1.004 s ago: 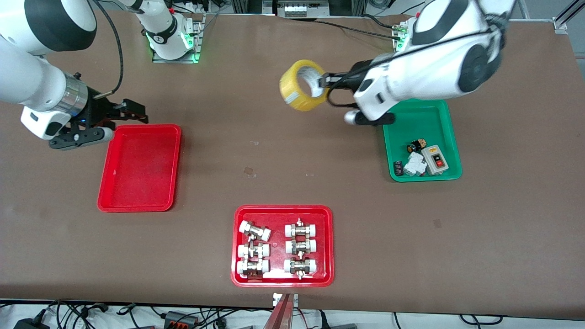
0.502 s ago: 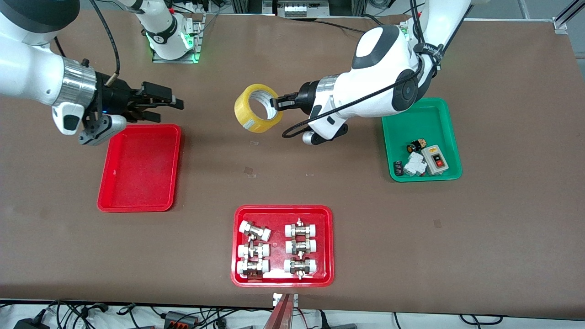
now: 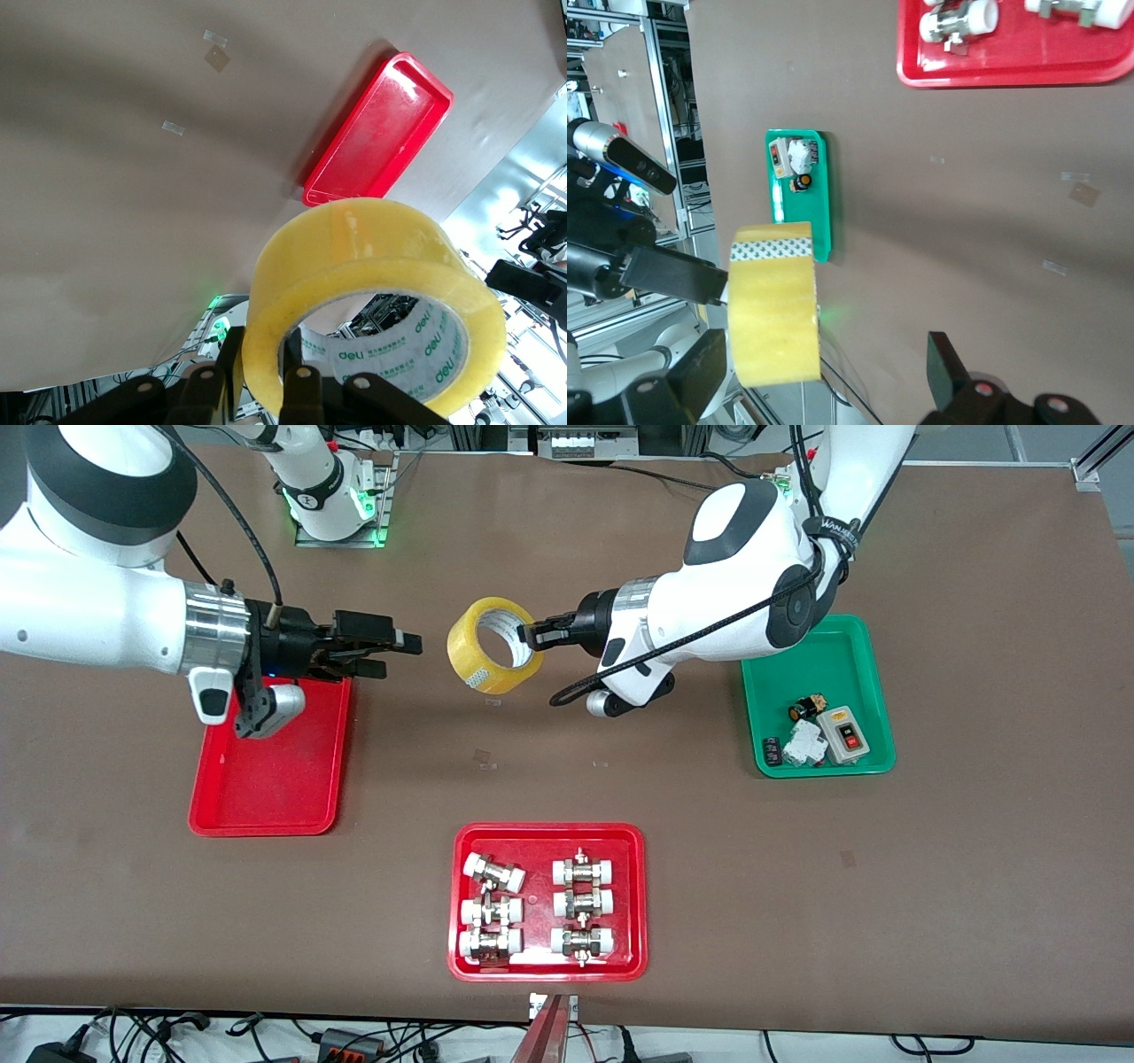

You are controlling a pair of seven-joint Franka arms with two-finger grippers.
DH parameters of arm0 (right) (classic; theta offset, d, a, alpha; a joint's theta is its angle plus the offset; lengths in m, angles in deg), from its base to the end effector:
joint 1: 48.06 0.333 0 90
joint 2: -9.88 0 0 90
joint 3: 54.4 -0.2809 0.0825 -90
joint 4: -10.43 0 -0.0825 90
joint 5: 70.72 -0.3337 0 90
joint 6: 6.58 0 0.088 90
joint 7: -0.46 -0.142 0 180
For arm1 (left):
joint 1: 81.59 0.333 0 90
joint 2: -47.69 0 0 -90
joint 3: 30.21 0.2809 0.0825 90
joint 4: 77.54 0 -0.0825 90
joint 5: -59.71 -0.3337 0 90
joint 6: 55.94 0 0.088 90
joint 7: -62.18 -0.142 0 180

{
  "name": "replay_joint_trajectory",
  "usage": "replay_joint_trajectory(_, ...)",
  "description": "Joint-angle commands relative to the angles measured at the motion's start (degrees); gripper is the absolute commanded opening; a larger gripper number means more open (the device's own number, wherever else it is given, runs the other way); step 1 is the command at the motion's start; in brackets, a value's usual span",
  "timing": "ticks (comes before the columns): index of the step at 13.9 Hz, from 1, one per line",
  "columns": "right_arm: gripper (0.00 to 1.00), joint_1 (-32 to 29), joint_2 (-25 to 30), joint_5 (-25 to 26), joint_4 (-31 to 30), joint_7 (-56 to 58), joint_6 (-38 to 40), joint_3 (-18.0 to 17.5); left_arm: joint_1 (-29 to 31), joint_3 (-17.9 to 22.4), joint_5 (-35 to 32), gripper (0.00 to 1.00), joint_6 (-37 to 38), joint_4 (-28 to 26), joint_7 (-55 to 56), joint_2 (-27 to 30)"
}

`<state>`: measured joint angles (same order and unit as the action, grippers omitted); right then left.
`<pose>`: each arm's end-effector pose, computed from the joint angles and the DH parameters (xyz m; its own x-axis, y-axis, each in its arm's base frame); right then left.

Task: Left arm passes tape to right arm into tray
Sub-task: 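Close the right gripper on the tape held by the left gripper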

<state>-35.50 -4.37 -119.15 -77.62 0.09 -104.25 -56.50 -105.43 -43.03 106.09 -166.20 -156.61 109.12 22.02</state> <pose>0.5356 0.2377 0.4892 0.9803 0.1489 -0.1301 0.0051 -0.6768 -0.7361 0.4916 -0.4268 0.4562 0.7941 0.1995 -0.5741 0.5357 -0.6761 0.5060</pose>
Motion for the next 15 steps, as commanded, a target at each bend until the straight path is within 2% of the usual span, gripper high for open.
replay_joint_trajectory(1,1.00,2.4,-1.6,-1.0,2.6,-1.8,-1.5,0.3,0.0,0.1,1.3,0.03,0.8,2.2,1.0,-0.7)
replay_joint_trajectory(6,1.00,3.3,-2.7,-3.5,2.5,-1.7,-2.8,0.3,0.0,0.1,1.3,0.03,0.8,2.3,1.4,-0.6)
replay_joint_trajectory(15,1.00,5.2,-3.9,-3.6,2.0,-1.9,-0.9,0.2,0.3,0.1,1.3,0.03,0.8,2.3,2.1,-0.6)
